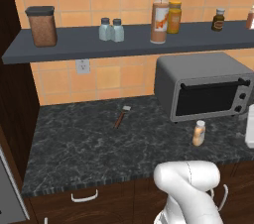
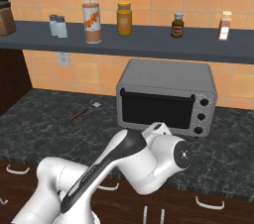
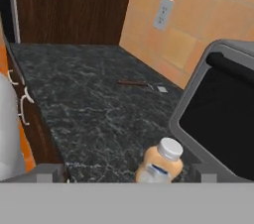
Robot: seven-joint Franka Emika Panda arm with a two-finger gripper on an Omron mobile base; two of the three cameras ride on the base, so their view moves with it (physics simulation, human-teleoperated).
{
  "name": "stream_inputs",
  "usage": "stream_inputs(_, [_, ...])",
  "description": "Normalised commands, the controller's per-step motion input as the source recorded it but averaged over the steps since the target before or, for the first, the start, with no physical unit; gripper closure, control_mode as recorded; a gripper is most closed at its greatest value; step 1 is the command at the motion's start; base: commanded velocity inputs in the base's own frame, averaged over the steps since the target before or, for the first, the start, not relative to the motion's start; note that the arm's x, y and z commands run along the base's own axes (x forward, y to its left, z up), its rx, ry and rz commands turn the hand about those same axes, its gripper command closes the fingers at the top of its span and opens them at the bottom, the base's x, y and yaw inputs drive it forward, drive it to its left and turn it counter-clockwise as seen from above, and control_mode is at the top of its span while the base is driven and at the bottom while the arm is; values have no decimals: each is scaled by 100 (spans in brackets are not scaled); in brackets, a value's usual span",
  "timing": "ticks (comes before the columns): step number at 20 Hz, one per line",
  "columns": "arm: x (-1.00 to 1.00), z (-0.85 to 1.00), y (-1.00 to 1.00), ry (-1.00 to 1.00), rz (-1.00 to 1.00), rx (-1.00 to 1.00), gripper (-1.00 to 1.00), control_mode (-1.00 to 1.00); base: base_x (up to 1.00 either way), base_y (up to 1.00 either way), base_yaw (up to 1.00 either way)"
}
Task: Put the shaker and condiment bottle from the counter next to their counterparts in the cabinet.
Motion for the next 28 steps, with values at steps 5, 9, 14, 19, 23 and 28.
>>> stream_inputs(5, [15,-44,0,2,5,1,-100,-100,0,0,0])
stream_inputs(9, [9,-34,0,0,9,0,-100,-100,0,0,0])
stream_inputs(14, [28,-22,-1,0,8,0,-100,-100,0,0,0])
stream_inputs(19, [38,-14,0,0,4,0,-100,-100,0,0,0])
stream_inputs(23, [13,-23,-5,0,4,0,-100,-100,0,0,0])
stream_inputs(28, [2,-24,0,0,3,0,-100,-100,0,0,0])
